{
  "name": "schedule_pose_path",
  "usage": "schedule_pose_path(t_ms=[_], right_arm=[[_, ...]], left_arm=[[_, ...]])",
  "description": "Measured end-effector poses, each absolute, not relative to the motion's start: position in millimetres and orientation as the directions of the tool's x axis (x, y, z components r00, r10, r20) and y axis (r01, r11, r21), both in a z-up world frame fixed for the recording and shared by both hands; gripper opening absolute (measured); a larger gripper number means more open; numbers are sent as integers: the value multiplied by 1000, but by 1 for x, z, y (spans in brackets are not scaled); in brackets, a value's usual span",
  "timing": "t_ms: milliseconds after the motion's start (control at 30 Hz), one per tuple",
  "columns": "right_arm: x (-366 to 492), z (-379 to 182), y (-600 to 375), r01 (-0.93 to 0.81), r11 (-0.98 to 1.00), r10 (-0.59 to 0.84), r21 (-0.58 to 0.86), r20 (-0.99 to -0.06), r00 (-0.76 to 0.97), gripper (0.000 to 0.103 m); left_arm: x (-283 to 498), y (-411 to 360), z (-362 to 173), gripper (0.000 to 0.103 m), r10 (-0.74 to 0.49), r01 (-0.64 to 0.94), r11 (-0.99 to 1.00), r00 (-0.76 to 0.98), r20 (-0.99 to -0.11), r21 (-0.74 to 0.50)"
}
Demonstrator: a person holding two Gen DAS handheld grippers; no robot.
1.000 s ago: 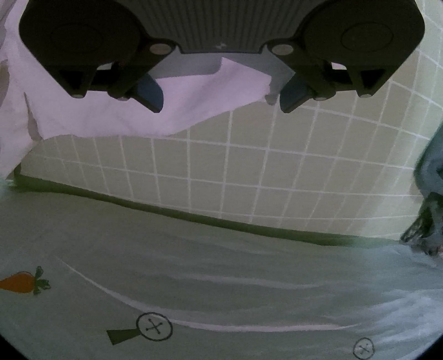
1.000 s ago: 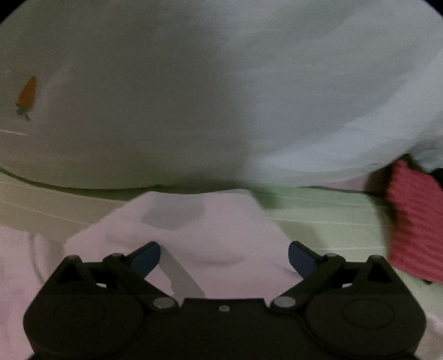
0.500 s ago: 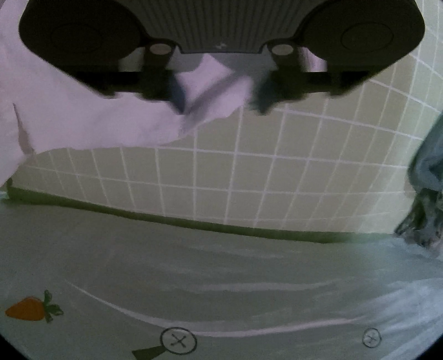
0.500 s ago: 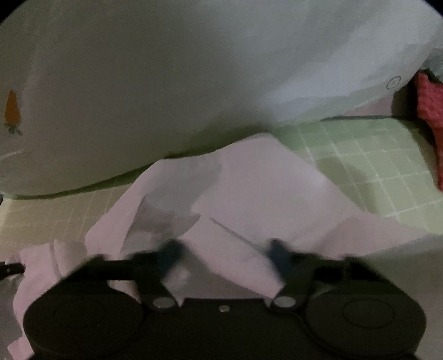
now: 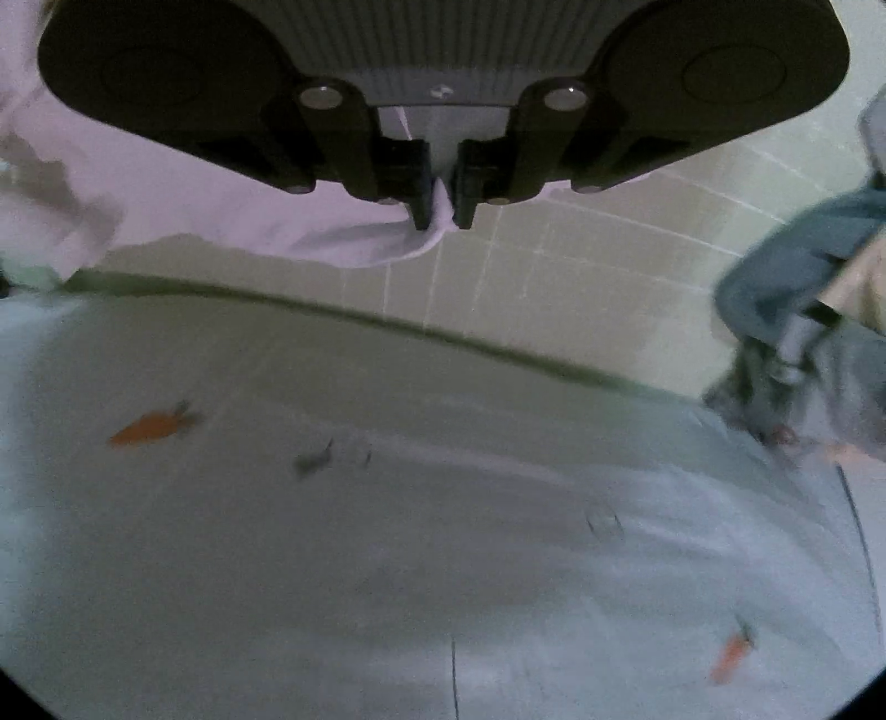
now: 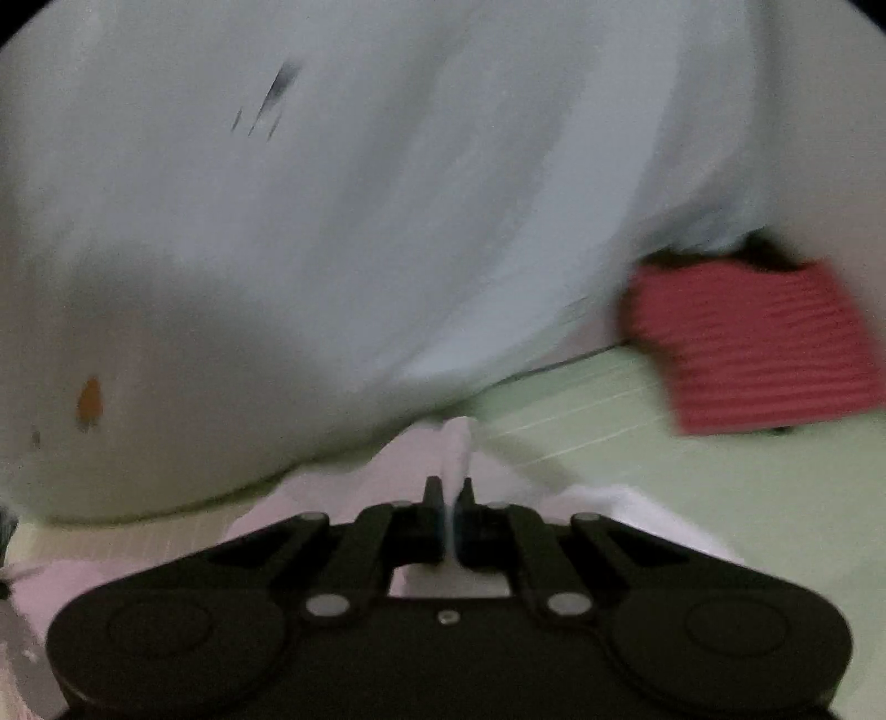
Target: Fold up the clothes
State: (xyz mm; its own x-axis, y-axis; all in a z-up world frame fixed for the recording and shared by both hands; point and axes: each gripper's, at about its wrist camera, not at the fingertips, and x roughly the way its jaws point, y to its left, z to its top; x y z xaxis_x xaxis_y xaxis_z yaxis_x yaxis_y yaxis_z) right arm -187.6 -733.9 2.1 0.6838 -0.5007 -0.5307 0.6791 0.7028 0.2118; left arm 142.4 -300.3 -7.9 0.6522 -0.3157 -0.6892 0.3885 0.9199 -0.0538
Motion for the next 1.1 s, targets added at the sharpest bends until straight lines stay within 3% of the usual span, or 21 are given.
schedule_pose_path(t_ms=[200, 433, 567, 633, 733, 833, 867, 1000, 1100], right_arm=[[-307, -1, -728, 830, 502, -652, 243, -524, 548, 4], [-392, -64, -703, 905, 332, -603, 265, -678, 420, 4], [-383, -82, -690, 902, 372, -525, 221, -750, 401, 7], [-373, -80, -684, 901, 403, -532, 159, -760, 372, 18], [-366, -73, -681, 900, 419, -559, 118, -747, 358, 42], [-366, -59, -679, 905, 405, -601, 129, -708, 370, 64], [-365, -55, -679, 906, 402, -616, 132, -693, 375, 69], [-332, -37, -679, 868, 474, -629, 148, -633, 451, 81], [-304, -25, -680, 829, 536, -622, 159, -590, 515, 85]], left_arm=[[50, -272, 22, 8, -343, 399, 915, 694, -633, -58], [-19, -230, -33, 8, -258, 323, 944, 579, -774, -74], [-36, -222, -58, 8, -239, 302, 949, 502, -831, -90], [-42, -218, -59, 14, -243, 293, 950, 489, -838, -105], [-48, -212, -51, 19, -248, 272, 955, 494, -833, -123], [-42, -201, -42, 41, -269, 209, 960, 504, -821, -186], [-40, -199, -40, 50, -269, 186, 962, 508, -818, -201], [-25, -191, -39, 67, -264, 90, 963, 517, -815, -254], [-9, -188, -44, 74, -265, 25, 956, 509, -819, -294]])
